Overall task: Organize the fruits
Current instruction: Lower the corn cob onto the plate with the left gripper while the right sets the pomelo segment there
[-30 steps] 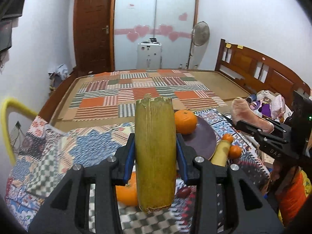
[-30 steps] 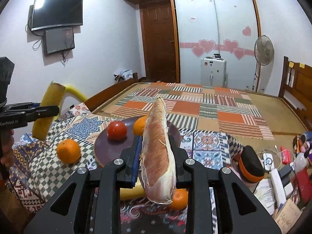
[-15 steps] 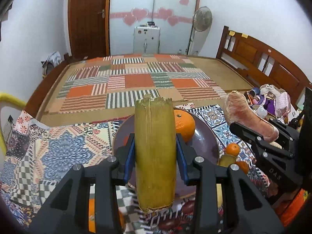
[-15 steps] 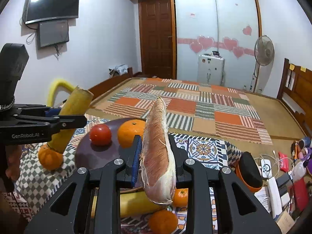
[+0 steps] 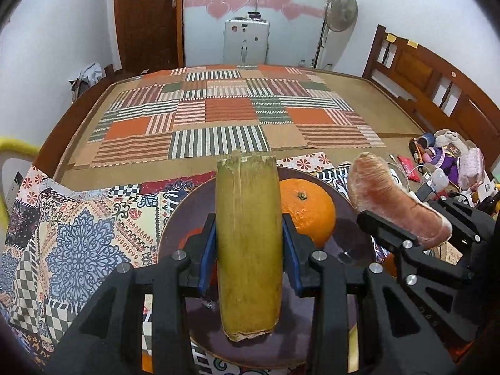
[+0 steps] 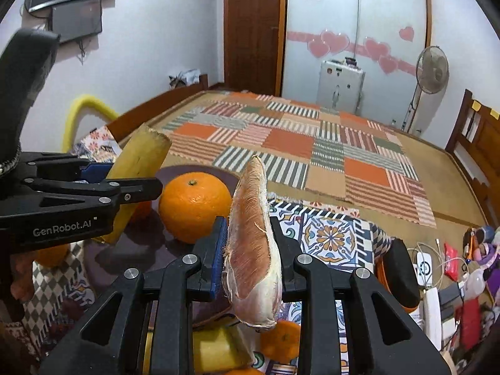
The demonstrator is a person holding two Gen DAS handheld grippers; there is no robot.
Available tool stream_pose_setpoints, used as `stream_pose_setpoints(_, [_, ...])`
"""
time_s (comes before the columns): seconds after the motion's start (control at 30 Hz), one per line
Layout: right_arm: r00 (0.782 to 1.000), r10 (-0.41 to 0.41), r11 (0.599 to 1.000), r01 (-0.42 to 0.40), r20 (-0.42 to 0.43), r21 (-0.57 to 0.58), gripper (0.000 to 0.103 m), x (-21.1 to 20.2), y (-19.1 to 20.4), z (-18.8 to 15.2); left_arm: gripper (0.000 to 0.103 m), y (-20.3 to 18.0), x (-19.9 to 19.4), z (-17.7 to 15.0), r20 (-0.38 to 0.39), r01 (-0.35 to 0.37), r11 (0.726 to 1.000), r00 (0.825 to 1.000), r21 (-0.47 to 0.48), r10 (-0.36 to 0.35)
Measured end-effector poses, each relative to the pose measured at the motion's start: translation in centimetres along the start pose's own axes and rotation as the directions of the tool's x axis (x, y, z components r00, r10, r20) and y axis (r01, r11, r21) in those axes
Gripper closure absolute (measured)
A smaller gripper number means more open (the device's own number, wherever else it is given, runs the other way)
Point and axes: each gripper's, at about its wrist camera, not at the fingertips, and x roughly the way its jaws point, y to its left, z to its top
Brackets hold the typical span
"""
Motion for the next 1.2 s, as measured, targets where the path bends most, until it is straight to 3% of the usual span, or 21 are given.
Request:
stream_pose_setpoints(0.4, [0.997,0.008,1.0,-0.008,-0.072,-0.006,0.077,1.1,0.7,-0.4,0.064,-0.3,0.5,0.6,0.008,-0.023,1.0,1.0,0.016,0.023])
stream_pose_setpoints(0.83, [0.999,0.03,0.998,-0.031,-0.027,-0.05,0.073,-0.6,1.9,-0.5,0.064,-1.1,0.1,0.1,0.035,-0.061,0.995,0.998,0.082,0.059])
stream_pose_setpoints(1.2, [0.999,0.041,0.999,-0.04,0.035,-0.033,0.067,-2.6,1.5,-0.6,0.061,-1.0,-1.2,-0.6,0.047,-0.038,0.995,0.998,0.09,0.034])
